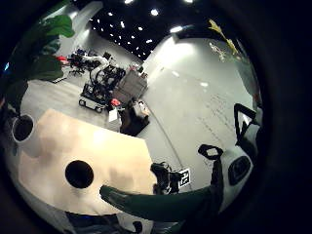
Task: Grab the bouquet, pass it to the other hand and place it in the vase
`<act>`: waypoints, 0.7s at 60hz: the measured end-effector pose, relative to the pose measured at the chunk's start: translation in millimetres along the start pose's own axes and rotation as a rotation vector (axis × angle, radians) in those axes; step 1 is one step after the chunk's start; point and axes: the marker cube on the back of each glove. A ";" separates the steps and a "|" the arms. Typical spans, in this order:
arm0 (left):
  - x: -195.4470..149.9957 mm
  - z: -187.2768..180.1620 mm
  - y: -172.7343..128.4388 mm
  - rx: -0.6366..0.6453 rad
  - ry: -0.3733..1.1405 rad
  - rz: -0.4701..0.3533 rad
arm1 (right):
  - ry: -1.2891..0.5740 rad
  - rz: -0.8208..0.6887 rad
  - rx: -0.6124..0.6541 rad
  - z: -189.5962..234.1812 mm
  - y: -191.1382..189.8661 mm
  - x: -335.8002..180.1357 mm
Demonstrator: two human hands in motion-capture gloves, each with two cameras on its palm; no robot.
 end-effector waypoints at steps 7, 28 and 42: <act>-38.8 0.2 -2.2 -0.022 0.010 -0.051 | 0.023 0.044 0.023 -9.4 -6.0 16.5; -124.6 17.8 7.3 -0.065 0.027 -0.142 | 0.100 0.034 0.050 -17.6 -2.4 27.5; -144.8 20.0 14.6 -0.069 0.042 -0.168 | 0.129 0.015 0.050 -23.7 32.8 -8.5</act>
